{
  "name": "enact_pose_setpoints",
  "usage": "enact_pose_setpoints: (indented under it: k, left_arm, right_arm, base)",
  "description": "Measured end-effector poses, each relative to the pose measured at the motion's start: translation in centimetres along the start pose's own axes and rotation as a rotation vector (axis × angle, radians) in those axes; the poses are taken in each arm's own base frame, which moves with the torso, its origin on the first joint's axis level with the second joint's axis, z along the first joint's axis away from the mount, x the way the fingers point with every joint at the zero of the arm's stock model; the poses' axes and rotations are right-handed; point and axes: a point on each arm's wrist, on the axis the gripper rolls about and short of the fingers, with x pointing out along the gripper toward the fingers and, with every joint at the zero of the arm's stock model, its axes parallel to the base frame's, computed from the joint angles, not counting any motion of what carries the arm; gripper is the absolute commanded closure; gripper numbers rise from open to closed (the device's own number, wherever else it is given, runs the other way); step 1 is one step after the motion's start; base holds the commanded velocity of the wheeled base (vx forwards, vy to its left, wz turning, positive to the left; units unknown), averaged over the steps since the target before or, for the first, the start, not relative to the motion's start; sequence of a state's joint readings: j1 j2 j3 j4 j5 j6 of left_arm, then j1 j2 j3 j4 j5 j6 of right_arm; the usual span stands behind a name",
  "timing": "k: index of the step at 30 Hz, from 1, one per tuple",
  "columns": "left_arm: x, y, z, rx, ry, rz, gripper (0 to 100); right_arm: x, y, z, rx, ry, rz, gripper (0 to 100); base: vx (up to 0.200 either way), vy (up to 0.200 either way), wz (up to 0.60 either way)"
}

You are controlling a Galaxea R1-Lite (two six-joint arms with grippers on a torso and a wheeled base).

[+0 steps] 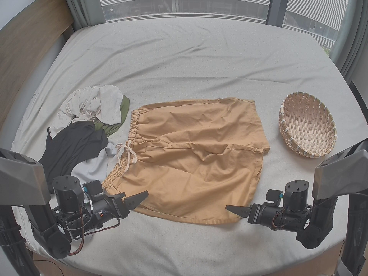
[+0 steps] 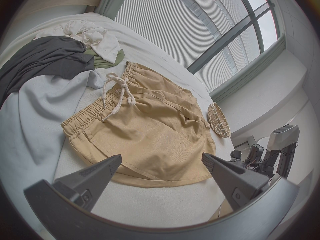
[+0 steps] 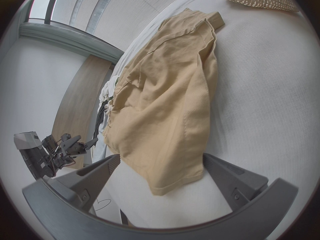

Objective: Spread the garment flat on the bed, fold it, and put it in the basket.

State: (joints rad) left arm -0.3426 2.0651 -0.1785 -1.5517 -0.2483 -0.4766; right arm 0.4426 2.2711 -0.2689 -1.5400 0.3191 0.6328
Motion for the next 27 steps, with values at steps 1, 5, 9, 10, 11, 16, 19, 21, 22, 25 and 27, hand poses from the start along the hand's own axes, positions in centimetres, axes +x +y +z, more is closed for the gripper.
enact_pose_setpoints:
  k: [1,5,9,10,11,16,19,21,22,25,27]
  left_arm:
    - [0.0,0.0,0.0,0.000,0.000,0.000,0]
    - [0.0,0.0,0.0,0.001,-0.002,-0.001,0]
    - [0.0,0.0,0.0,0.002,-0.001,-0.001,0]
    - [0.0,0.0,0.0,0.001,-0.001,-0.001,0]
    - [0.0,0.0,0.0,0.002,-0.002,-0.001,0]
    - [0.0,0.0,0.1,0.002,-0.003,-0.002,0]
    - [0.0,0.0,0.0,0.002,-0.002,-0.002,0]
    - [0.0,0.0,0.0,0.002,-0.002,-0.002,0]
    - [0.0,-0.1,0.0,0.002,-0.002,-0.002,0]
    - [0.0,-0.1,0.0,0.002,-0.001,-0.002,0]
    - [0.0,-0.1,0.0,0.003,-0.001,-0.003,0]
  right_arm:
    - [-0.3,0.2,0.0,0.001,0.002,0.003,0]
    - [-1.4,1.0,-0.2,-0.001,0.006,0.014,0]
    - [-2.5,1.6,-0.1,-0.005,0.001,0.021,0]
    - [-2.8,1.7,0.0,-0.008,-0.004,0.024,0]
    - [-3.0,1.8,0.0,-0.009,-0.007,0.026,0]
    - [-4.2,2.3,0.3,-0.012,-0.026,0.029,0]
    - [-4.8,2.5,0.3,-0.013,-0.034,0.032,0]
    - [-5.3,2.7,0.4,-0.015,-0.041,0.035,0]
    - [-5.6,2.8,0.4,-0.016,-0.045,0.037,0]
    - [-6.4,2.9,0.6,-0.016,-0.064,0.035,0]
    - [-6.8,2.8,0.9,-0.014,-0.078,0.029,0]
  base:
    - [0.000,0.000,0.00]
    - [0.000,0.000,0.00]
    - [0.000,0.000,0.00]
    - [0.000,0.000,0.00]
    - [0.000,0.000,0.00]
    - [0.000,0.000,0.00]
    - [0.000,0.000,0.00]
    - [0.000,0.000,0.00]
    - [0.000,0.000,0.00]
    - [0.000,0.000,0.00]
    - [0.000,0.000,0.00]
